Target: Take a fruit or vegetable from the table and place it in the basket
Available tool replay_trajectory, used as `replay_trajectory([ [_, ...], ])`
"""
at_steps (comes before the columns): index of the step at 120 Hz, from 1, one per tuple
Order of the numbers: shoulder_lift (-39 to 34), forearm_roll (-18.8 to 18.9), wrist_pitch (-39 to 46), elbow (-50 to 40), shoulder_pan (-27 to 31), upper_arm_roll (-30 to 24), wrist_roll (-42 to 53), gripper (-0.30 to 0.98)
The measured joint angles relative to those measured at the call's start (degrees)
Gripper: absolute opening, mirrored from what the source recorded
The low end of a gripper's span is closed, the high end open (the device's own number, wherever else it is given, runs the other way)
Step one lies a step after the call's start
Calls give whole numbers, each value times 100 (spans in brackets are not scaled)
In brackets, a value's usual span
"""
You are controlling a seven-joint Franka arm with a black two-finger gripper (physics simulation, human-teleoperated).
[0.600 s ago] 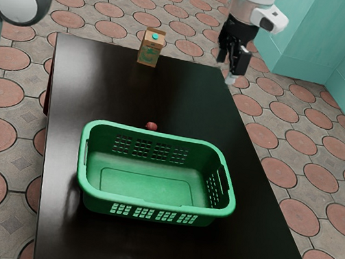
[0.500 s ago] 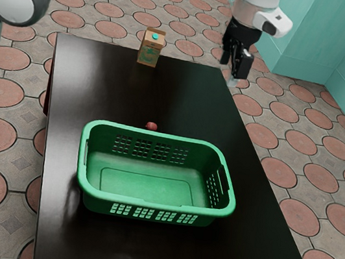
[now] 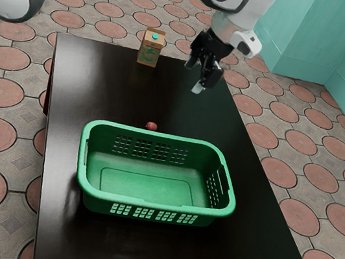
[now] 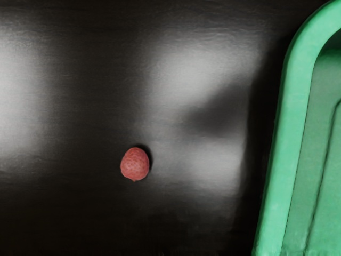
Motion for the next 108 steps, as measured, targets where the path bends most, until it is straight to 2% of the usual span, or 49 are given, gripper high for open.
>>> replay_trajectory([
  [16,-391,-318,517,-1193,-286,602,81,68],
  [38,-962,-460,1359,-2425,217,956,225,68],
  [80,-1273,-325,3050,-3823,191,994,749,68],
  [108,-1297,-392,3536,-4104,187,885,1018,68],
])
